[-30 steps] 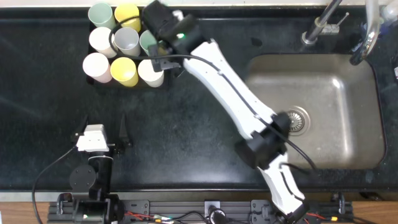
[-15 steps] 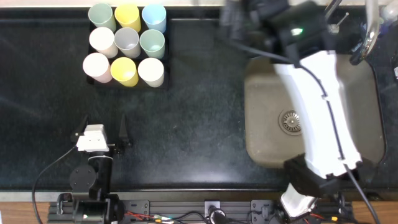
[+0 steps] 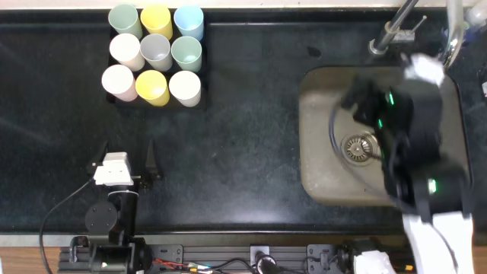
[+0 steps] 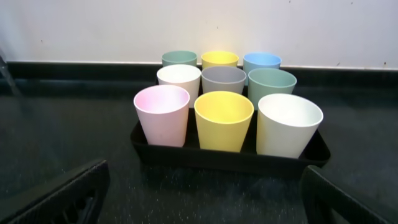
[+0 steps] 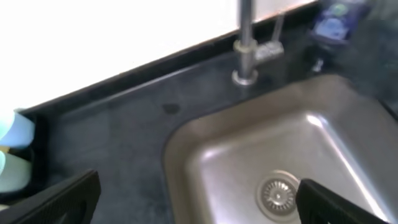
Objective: Store Cups
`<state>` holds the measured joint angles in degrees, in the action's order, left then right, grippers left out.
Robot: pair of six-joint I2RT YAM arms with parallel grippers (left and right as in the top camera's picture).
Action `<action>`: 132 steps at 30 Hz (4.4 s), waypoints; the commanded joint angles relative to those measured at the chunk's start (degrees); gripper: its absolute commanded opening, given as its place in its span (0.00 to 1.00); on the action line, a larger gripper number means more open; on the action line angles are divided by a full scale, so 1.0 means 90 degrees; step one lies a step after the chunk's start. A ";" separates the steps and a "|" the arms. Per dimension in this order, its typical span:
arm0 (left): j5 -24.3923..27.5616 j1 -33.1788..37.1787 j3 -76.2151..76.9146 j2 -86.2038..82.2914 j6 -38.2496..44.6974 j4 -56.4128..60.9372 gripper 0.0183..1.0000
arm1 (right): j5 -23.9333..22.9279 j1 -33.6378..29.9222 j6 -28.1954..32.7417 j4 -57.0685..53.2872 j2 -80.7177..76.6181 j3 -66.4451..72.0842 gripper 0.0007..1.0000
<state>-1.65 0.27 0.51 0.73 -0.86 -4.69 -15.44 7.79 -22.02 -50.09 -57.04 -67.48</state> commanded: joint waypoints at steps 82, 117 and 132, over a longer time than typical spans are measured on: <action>0.0056 0.0041 -0.0005 -0.0063 0.0121 -0.0015 1.00 | -0.0933 -0.0862 0.0163 0.5357 0.6319 0.7470 1.00; 0.0056 0.0041 -0.0005 -0.0063 0.0121 -0.0015 1.00 | 0.1780 -0.0865 0.2470 0.5073 0.6319 0.7468 1.00; 0.0056 0.0041 -0.0005 -0.0063 0.0121 -0.0017 1.00 | 0.1780 -0.0865 0.2467 0.5071 0.6314 0.7468 1.00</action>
<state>-1.67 0.27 0.51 0.73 -0.86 -4.67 0.03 0.36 -0.05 -4.69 -0.80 -1.06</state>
